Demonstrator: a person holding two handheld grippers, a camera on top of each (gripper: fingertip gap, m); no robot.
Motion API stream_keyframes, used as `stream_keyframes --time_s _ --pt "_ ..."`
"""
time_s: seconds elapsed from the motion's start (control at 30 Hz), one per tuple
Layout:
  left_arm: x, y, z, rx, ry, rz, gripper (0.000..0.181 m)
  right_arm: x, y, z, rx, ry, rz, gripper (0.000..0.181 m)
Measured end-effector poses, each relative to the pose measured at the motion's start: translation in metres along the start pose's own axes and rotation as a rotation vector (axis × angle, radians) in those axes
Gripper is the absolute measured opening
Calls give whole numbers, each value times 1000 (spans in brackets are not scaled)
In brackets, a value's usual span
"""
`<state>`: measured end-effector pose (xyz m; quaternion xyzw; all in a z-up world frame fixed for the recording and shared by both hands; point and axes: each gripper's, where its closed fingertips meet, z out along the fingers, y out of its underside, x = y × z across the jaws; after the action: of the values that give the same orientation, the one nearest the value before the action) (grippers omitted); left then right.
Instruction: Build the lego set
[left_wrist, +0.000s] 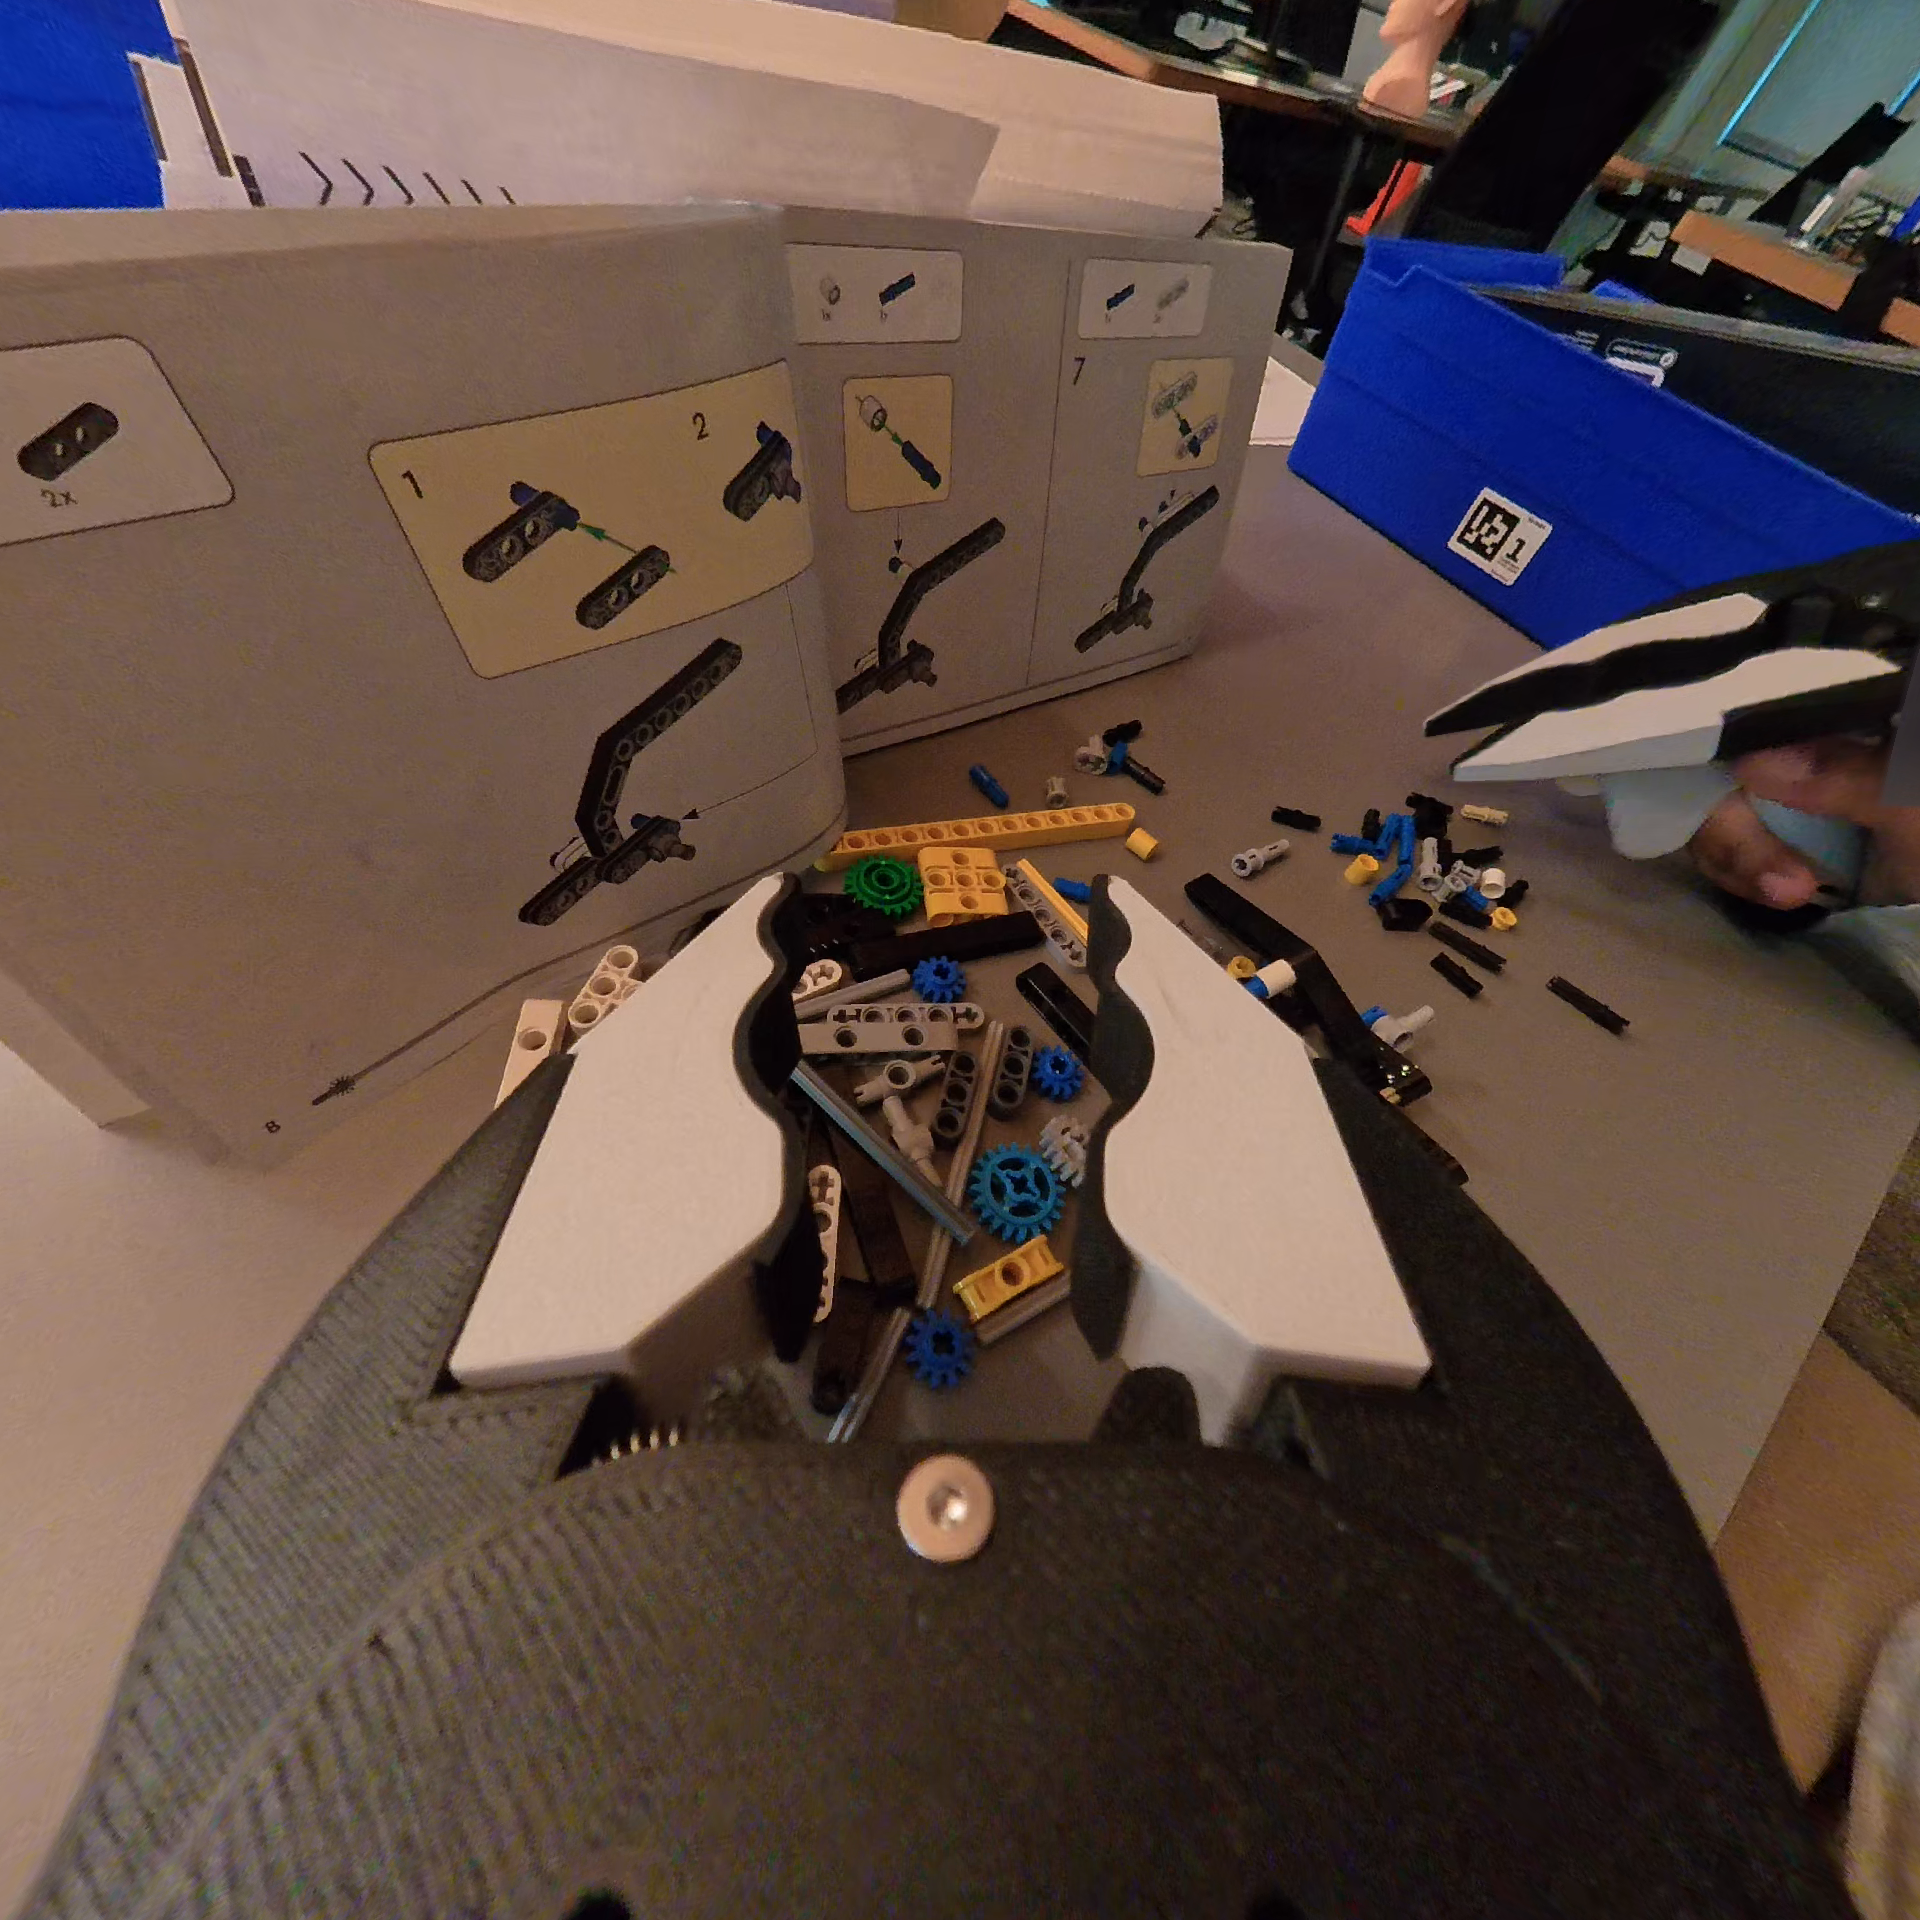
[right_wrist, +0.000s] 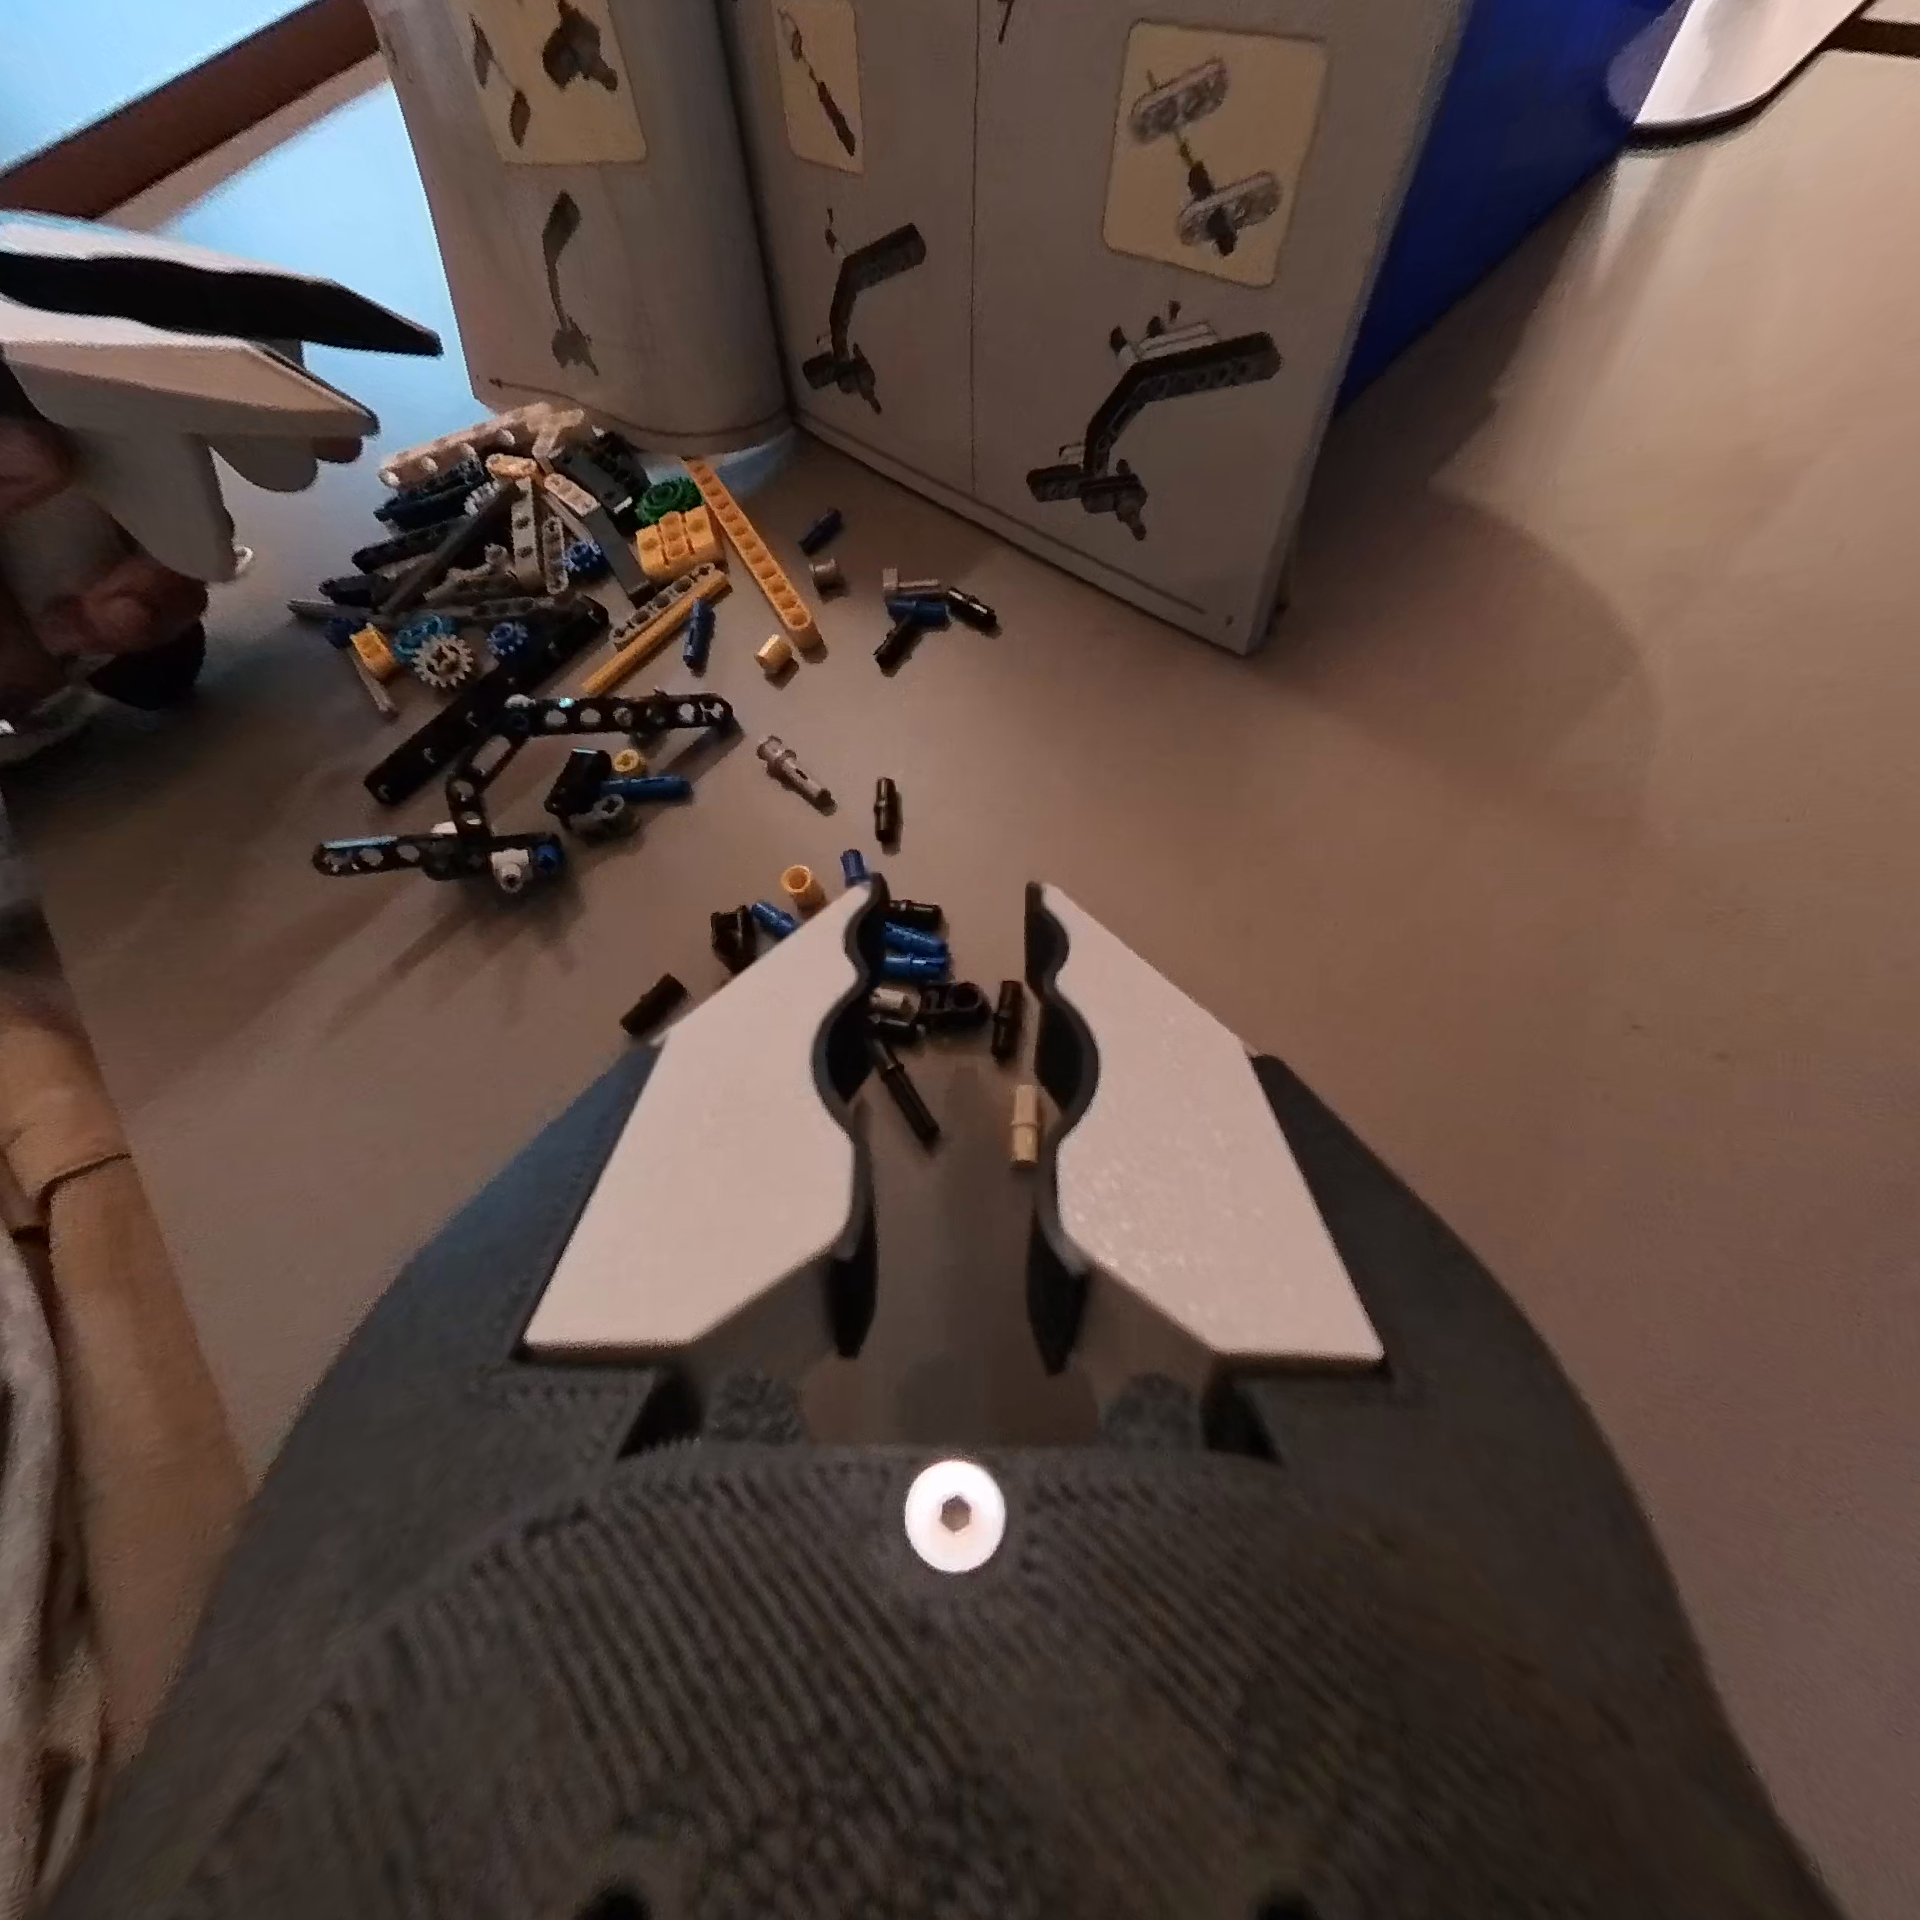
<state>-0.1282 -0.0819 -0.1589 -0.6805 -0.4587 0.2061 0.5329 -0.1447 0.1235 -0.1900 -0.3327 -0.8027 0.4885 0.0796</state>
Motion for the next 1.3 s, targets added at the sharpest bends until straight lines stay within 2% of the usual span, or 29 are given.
stream_keyframes --time_s 0.23,0.7,1.1,1.2,1.3 --pt "0 0 0 3 -2 5 53 -1 9 7 -65 51 -68 8" --pt "1 0 -1 0 -4 13 53 -8 24 16 -169 56 -126 14" --pt "2 1 -1 -1 -3 15 53 -10 24 17 -174 70 -166 16" --pt "1 1 -1 -3 -2 12 53 -9 18 13 -128 54 -126 16" --pt "1 1 -1 -3 0 5 53 -3 -5 0 32 10 9 14"
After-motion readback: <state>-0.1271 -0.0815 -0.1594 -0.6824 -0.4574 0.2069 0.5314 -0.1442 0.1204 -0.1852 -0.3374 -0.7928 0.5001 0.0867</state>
